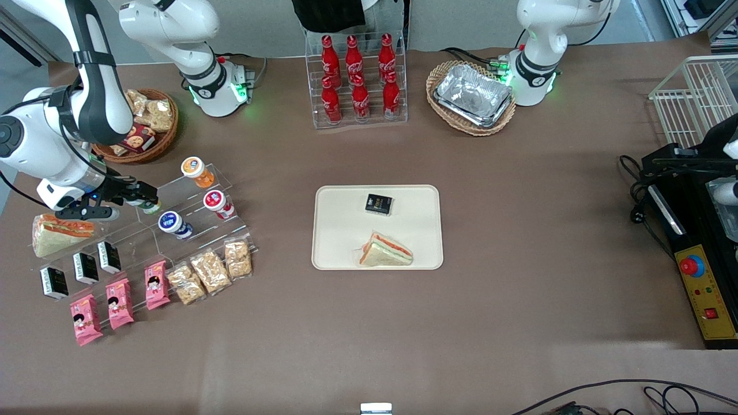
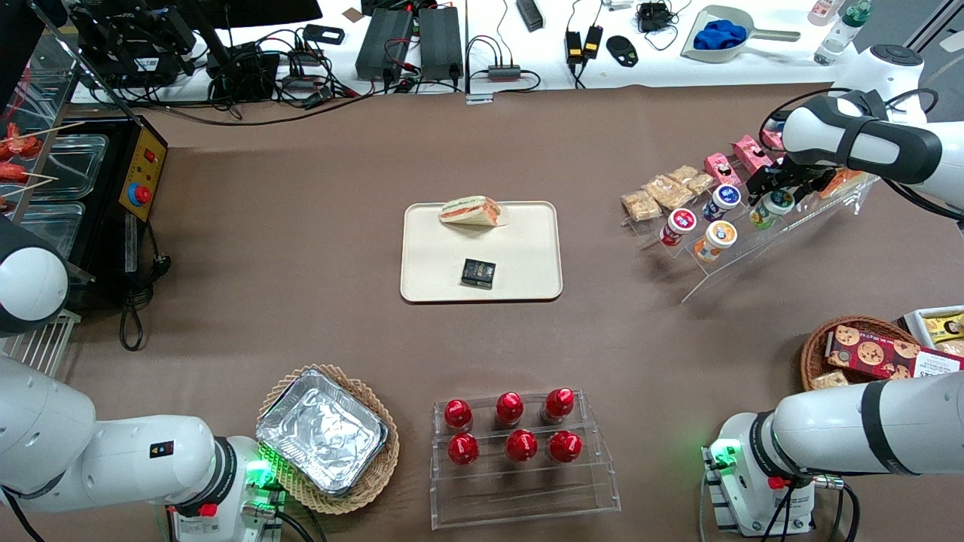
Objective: Place green gum on tray
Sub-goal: 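Lower the right gripper and close it on the green-labelled bottle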
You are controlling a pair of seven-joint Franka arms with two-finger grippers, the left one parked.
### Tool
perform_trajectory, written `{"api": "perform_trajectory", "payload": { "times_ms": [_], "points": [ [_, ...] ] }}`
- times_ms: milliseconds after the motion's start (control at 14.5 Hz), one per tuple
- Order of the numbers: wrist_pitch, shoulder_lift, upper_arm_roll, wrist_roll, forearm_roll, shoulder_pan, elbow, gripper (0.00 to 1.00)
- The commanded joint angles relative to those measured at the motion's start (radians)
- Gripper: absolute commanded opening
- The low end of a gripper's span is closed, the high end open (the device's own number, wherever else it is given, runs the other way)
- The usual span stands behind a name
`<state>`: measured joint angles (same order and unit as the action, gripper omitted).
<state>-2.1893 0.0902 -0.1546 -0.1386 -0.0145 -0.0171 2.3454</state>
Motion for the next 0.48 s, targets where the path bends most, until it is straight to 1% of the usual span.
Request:
{"api": "perform_trajectory", "payload": {
  "times_ms": [0, 138, 207, 276, 345, 414],
  "points": [
    [-0.021, 0.022, 0.000, 0.017, -0.010, -0.003, 0.022, 0.98],
    [-0.012, 0.031, -0.002, 0.017, -0.010, -0.003, 0.023, 0.94],
    [-0.001, 0.042, -0.002, 0.017, -0.010, -0.003, 0.023, 0.85],
    [0.012, 0.046, -0.002, 0.017, -0.010, -0.001, 0.023, 0.83],
    [0.016, 0.049, -0.003, 0.016, -0.010, -0.001, 0.023, 0.72],
    [0.017, 0.051, -0.003, 0.016, -0.010, -0.001, 0.023, 0.67]
  ]
}}
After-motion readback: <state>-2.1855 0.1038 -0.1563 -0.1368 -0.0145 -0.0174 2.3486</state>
